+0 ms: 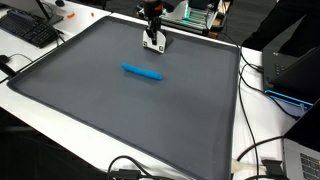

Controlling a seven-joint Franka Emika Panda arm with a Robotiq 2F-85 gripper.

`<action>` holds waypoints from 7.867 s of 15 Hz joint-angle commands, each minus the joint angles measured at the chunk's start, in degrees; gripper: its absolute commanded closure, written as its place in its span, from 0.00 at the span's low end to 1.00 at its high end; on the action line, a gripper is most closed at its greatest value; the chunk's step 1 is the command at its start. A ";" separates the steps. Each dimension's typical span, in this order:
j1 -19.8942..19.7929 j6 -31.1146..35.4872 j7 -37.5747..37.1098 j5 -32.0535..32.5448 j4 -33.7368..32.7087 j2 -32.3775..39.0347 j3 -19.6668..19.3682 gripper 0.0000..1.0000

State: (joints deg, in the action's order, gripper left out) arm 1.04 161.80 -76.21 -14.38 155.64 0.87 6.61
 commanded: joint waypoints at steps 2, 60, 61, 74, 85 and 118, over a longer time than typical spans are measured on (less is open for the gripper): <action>1.33 0.43 -2.20 0.33 -0.97 1.47 -1.32 1.00; 7.50 -40.49 66.93 16.31 -43.06 14.15 -0.35 0.99; 7.74 -40.39 67.07 17.11 -43.53 14.90 -0.33 0.99; 9.41 -33.37 65.87 22.39 -46.16 22.67 -1.85 0.99; 10.15 -27.78 65.55 24.37 -46.21 26.15 -3.54 0.99; 5.93 -33.70 70.64 11.28 -44.76 27.60 -0.85 0.99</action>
State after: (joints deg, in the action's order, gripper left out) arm 8.22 130.90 -8.87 -0.29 109.40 28.15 4.12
